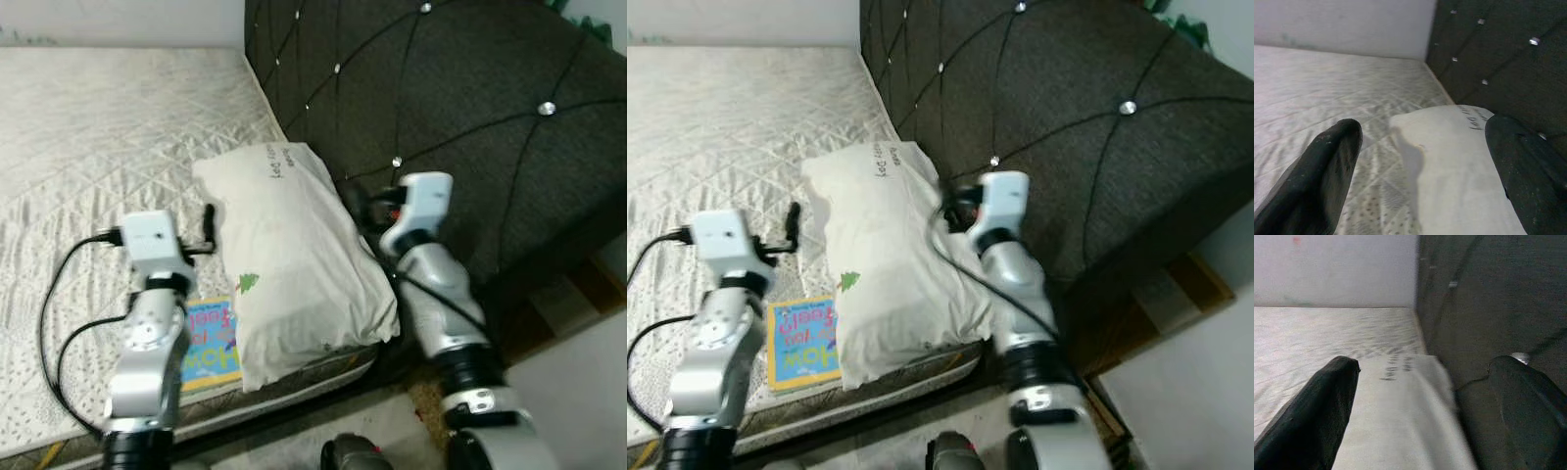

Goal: Clean up the room

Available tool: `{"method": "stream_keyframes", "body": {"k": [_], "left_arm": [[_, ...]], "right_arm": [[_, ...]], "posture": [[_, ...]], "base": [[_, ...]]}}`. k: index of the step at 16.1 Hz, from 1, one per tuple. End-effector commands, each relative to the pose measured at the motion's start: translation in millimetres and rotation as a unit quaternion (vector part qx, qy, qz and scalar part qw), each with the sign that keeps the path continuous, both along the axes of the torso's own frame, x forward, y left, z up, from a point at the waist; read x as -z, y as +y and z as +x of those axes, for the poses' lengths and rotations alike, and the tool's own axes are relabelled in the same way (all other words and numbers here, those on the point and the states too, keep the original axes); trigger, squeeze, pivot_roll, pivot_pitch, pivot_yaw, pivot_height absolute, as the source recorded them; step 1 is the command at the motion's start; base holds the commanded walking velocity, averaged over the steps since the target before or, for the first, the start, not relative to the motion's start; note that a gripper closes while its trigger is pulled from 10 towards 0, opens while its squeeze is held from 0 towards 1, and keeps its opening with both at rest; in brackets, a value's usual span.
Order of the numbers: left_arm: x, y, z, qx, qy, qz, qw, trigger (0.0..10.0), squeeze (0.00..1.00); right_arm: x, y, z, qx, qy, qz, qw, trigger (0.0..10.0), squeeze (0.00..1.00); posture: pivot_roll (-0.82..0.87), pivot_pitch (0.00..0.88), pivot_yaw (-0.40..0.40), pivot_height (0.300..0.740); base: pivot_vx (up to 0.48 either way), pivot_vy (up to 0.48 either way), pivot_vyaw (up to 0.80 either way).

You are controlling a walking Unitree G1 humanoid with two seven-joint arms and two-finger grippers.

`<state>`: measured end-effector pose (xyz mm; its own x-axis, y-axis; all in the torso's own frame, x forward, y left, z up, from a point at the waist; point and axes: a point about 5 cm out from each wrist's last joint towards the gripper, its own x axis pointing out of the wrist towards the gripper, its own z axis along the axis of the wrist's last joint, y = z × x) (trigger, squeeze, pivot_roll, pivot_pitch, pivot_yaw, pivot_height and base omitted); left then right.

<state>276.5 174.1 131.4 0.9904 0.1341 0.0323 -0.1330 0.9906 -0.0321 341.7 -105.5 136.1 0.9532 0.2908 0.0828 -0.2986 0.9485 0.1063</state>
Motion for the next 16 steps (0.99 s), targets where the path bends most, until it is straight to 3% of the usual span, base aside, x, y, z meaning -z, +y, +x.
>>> {"method": "stream_keyframes", "body": {"k": [1, 6, 16], "left_arm": [[-0.3, -1.9, -0.9, 0.009, 0.001, -0.004, 1.0, 10.0, 0.0], [-2.5, -4.1, 1.4, 0.016, -0.008, -0.012, 1.0, 10.0, 0.0], [0.0, -3.1, 0.0, 0.013, -0.017, -0.038, 0.999, 10.0, 0.0]], "right_arm": [[-6.3, -2.9, 0.9, 0.004, -0.01, -0.002, 1.0, 10.0, 0.0], [-3.0, -7.0, -0.1, 0.029, 0.0, 0.001, 1.0, 10.0, 0.0], [-1.2, -9.2, 1.0, 0.021, 0.009, -0.006, 1.0, 10.0, 0.0]], "posture": [[0.05, 0.0, -0.112, 0.74], [0.04, 0.0, -0.092, 0.74], [0.04, 0.0, -0.106, 0.74]], "base": [[0.0, 0.0, 0.0], [0.0, 0.061, 0.0], [0.0, 0.48, 0.0]]}}
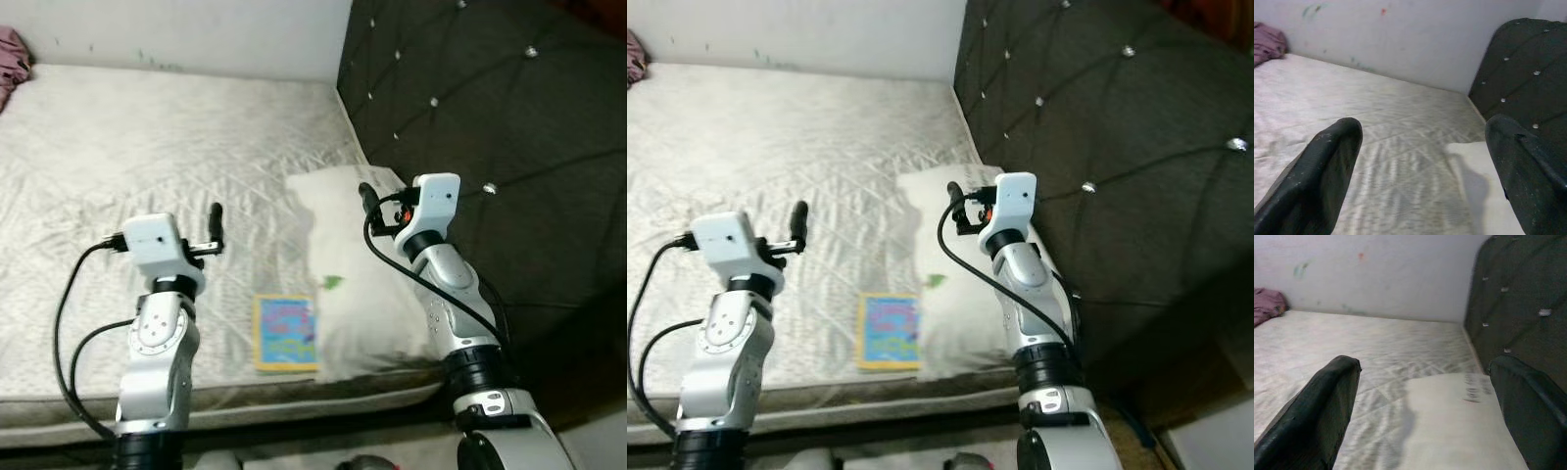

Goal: Clean up the room

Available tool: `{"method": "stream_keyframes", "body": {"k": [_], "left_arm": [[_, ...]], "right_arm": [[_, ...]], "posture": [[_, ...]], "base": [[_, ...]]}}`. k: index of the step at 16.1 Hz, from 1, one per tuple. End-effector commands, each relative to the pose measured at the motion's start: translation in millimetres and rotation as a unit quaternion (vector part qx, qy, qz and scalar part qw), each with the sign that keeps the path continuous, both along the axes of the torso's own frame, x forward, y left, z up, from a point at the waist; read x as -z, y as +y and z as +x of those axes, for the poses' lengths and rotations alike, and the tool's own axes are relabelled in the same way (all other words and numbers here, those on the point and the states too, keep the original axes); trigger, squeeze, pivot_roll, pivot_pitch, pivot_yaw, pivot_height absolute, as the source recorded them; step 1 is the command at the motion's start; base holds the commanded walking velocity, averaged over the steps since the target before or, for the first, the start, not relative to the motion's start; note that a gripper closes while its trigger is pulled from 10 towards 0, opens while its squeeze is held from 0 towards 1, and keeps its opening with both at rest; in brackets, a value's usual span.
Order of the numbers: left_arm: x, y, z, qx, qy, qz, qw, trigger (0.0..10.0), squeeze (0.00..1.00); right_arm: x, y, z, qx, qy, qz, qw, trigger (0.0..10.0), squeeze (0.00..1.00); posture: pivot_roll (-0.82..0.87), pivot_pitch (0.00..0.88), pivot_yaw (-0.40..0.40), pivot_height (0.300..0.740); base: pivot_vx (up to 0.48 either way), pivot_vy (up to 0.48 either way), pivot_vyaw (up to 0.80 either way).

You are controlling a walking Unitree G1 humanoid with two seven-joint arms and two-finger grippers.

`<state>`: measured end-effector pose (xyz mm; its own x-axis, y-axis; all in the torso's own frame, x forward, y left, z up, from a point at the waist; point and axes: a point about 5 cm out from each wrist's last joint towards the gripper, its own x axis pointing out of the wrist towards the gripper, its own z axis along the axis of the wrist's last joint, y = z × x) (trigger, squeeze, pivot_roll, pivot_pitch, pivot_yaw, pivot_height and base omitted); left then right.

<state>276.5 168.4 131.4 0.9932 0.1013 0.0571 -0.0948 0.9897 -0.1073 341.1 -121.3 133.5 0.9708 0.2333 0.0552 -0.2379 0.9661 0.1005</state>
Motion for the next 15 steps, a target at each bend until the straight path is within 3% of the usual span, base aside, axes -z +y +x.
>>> {"method": "stream_keyframes", "body": {"k": [1, 3, 6, 15], "left_arm": [[1.0, 1.7, 0.1, -0.001, 0.001, -0.005, 1.0, 10.0, 0.0], [0.6, 0.1, 2.3, 0.005, 0.001, -0.01, 1.0, 10.0, 0.0], [-0.6, -0.7, 4.9, 0.01, 0.001, -0.01, 1.0, 10.0, 0.0], [-1.4, 1.9, 5.9, -0.002, -0.011, -0.013, 1.0, 10.0, 0.0]], "right_arm": [[-3.4, 5.1, 2.6, -0.006, -0.002, -0.001, 1.0, 10.0, 0.0], [-3.3, 4.1, 3.3, -0.003, -0.001, -0.005, 1.0, 10.0, 0.0], [-1.4, 3.9, 2.4, -0.004, 0.001, -0.005, 1.0, 10.0, 0.0], [-1.0, 10.4, 3.4, -0.02, -0.001, -0.009, 1.0, 10.0, 0.0]], "posture": [[0.04, 0.0, -0.103, 0.74], [0.03, 0.0, -0.09, 0.74], [0.03, 0.0, -0.087, 0.74], [0.04, 0.0, -0.091, 0.74]], "base": [[0.0, 0.48, 0.0], [0.0, 0.48, 0.0], [0.0, 0.48, -0.8], [0.0, 0.48, 0.0]]}}
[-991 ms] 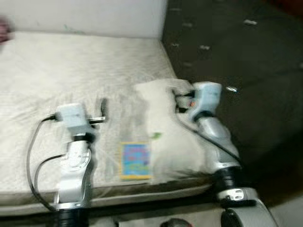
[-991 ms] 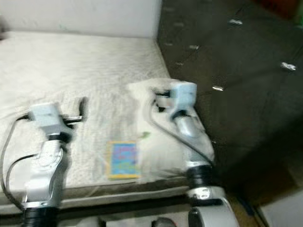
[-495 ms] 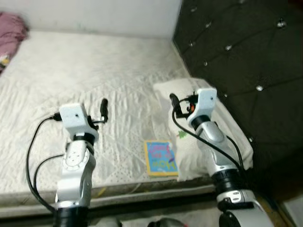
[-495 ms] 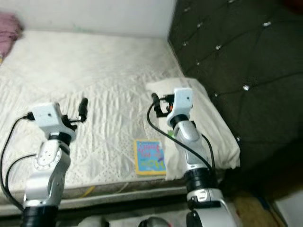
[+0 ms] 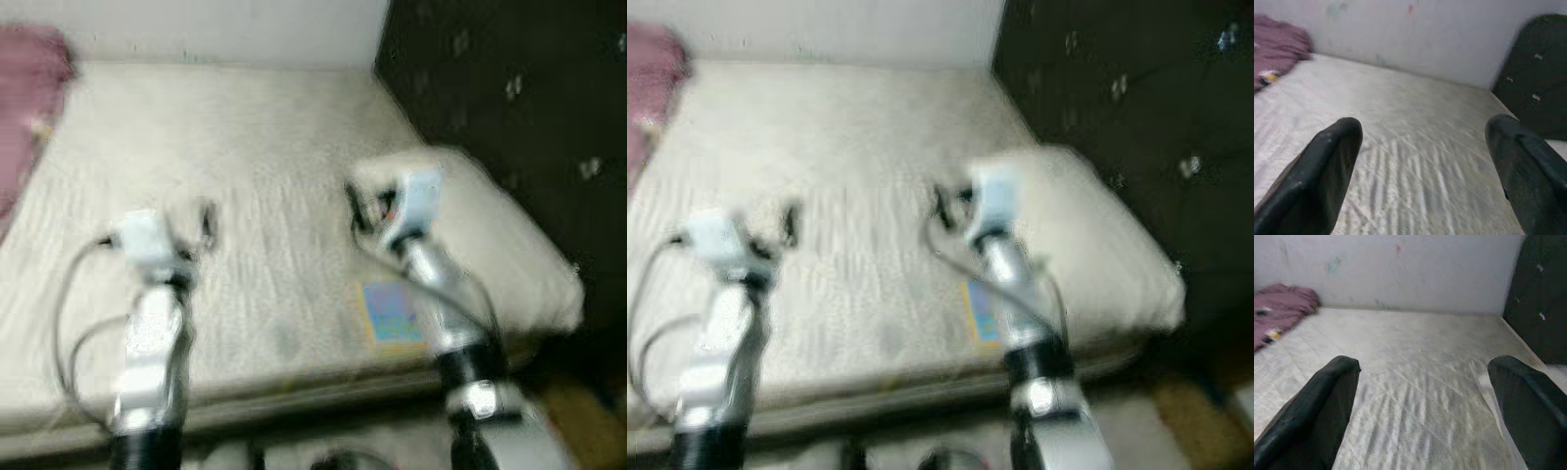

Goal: Clean up the room

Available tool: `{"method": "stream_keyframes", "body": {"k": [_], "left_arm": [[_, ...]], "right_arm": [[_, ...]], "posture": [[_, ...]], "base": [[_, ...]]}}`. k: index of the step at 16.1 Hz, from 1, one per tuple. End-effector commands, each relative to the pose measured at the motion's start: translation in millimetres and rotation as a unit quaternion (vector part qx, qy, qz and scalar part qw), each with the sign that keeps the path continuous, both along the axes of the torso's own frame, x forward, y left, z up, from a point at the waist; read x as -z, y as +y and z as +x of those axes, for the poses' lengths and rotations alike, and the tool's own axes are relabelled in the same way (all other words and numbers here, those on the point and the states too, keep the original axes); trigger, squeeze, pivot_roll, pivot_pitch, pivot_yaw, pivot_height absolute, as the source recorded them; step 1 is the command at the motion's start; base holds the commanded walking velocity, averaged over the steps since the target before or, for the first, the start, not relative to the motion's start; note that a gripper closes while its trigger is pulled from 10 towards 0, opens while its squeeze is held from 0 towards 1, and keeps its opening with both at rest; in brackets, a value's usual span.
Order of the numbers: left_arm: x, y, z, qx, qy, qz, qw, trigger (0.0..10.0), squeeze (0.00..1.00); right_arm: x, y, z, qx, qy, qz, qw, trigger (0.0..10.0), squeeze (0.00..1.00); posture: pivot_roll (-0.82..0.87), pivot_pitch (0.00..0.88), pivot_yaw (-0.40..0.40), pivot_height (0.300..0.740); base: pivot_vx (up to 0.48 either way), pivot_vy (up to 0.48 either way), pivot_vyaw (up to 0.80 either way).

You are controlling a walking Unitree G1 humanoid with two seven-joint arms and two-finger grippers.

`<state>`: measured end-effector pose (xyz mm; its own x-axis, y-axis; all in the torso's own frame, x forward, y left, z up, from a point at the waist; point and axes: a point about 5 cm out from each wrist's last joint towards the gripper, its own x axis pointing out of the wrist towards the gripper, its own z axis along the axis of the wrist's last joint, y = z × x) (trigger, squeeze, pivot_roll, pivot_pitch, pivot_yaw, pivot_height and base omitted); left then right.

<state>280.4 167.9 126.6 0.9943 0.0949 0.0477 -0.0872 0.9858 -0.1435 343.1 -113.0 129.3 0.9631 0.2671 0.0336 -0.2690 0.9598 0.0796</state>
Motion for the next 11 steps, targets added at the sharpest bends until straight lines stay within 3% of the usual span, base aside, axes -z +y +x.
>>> {"method": "stream_keyframes", "body": {"k": [1, 11], "left_arm": [[-6.8, 1.7, 1.9, -0.004, -0.017, -0.002, 1.0, 10.0, 0.0], [-6.6, 1.1, 4.1, -0.003, -0.015, 0.0, 1.0, 10.0, 0.0]], "right_arm": [[-5.3, 2.6, 1.4, -0.005, -0.009, 0.003, 1.0, 10.0, 0.0], [-7.8, 7.4, 1.9, -0.022, -0.023, -0.012, 0.999, 10.0, 0.0]], "posture": [[0.04, 0.0, -0.09, 0.74], [0.04, 0.0, -0.09, 0.74]], "base": [[0.0, 0.458, 0.0], [0.0, 0.45, 0.05]]}}
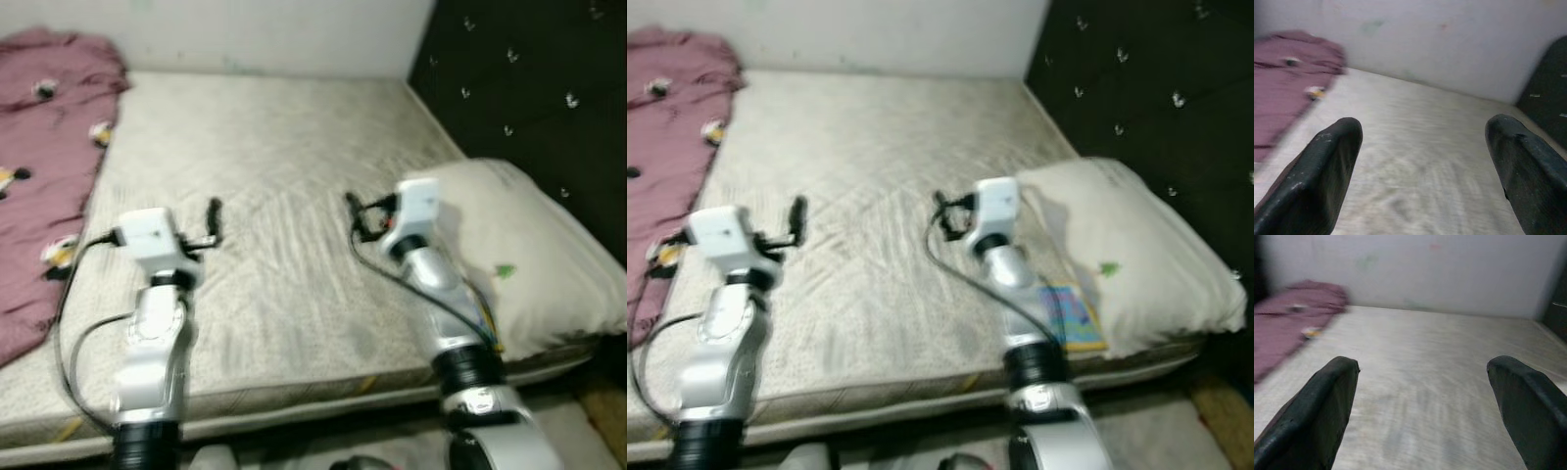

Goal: Clean up the room

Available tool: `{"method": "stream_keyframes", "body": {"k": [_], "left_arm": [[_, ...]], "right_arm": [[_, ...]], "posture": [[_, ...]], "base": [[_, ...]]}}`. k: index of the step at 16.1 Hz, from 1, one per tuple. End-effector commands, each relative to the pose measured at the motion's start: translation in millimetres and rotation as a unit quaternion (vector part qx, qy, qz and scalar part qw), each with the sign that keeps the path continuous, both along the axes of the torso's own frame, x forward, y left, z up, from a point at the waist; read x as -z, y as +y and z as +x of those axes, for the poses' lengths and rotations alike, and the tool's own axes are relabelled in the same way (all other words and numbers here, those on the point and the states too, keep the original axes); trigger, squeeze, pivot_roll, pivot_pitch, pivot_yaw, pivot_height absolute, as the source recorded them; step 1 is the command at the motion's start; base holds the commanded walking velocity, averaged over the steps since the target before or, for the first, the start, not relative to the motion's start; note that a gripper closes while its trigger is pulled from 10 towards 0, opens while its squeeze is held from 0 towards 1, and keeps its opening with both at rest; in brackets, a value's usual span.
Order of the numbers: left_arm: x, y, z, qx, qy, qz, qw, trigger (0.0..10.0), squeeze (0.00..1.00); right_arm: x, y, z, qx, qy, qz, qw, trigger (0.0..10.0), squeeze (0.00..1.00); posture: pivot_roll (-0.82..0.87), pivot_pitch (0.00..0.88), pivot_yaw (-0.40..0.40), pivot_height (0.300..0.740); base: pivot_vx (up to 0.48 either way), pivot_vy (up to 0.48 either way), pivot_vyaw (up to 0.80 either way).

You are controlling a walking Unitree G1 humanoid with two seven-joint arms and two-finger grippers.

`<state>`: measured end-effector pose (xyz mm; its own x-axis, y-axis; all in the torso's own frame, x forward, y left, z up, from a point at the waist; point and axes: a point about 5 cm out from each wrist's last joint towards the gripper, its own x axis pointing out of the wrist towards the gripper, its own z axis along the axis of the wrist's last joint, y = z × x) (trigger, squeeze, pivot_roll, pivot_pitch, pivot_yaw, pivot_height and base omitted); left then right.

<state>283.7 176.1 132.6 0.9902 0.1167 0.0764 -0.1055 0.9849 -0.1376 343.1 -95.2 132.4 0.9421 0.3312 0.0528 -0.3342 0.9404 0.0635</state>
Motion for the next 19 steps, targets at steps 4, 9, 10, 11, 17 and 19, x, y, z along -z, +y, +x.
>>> {"method": "stream_keyframes", "body": {"k": [4, 9, 10, 11, 17, 19], "left_arm": [[-0.6, -7.5, 1.0, 0.007, -0.001, -0.004, 1.0, 10.0, 0.0], [-2.9, -4.2, 2.9, 0.003, -0.003, -0.005, 1.0, 10.0, 0.0], [-3.1, -3.6, 3.0, 0.002, -0.003, -0.005, 1.0, 10.0, 0.0], [-3.2, -4.5, 3.3, 0.003, -0.003, -0.005, 1.0, 10.0, 0.0], [-3.1, -4.8, 2.9, 0.006, -0.002, -0.007, 1.0, 10.0, 0.0], [-3.4, -5.1, 3.3, 0.007, -0.003, -0.007, 1.0, 10.0, 0.0]], "right_arm": [[-4.6, -10.6, 2.7, 0.015, -0.01, -0.003, 1.0, 10.0, 0.0], [-5.3, -10.5, 4.5, 0.022, -0.009, 0.001, 1.0, 10.0, 0.0], [-5.2, -10.8, 4.8, 0.023, -0.009, 0.001, 1.0, 10.0, 0.0], [-4.7, -9.9, 4.7, 0.022, -0.008, 0.001, 1.0, 10.0, 0.0], [-4.5, -9.4, 5.6, 0.026, -0.005, 0.006, 1.0, 10.0, 0.0], [-3.9, -9.9, 6.2, 0.028, -0.003, 0.006, 1.0, 10.0, 0.0]], "posture": [[0.04, 0.0, -0.093, 0.74], [0.04, 0.0, -0.087, 0.74], [0.04, 0.0, -0.086, 0.74], [0.04, 0.0, -0.086, 0.74], [0.04, 0.0, -0.082, 0.74], [0.04, 0.0, -0.082, 0.74]], "base": [[0.0, 0.45, 0.12], [0.0, 0.45, 0.0], [0.0, 0.45, 0.0], [0.0, 0.45, 0.0], [0.0, 0.449, 0.0], [0.0, 0.45, 0.0]]}}
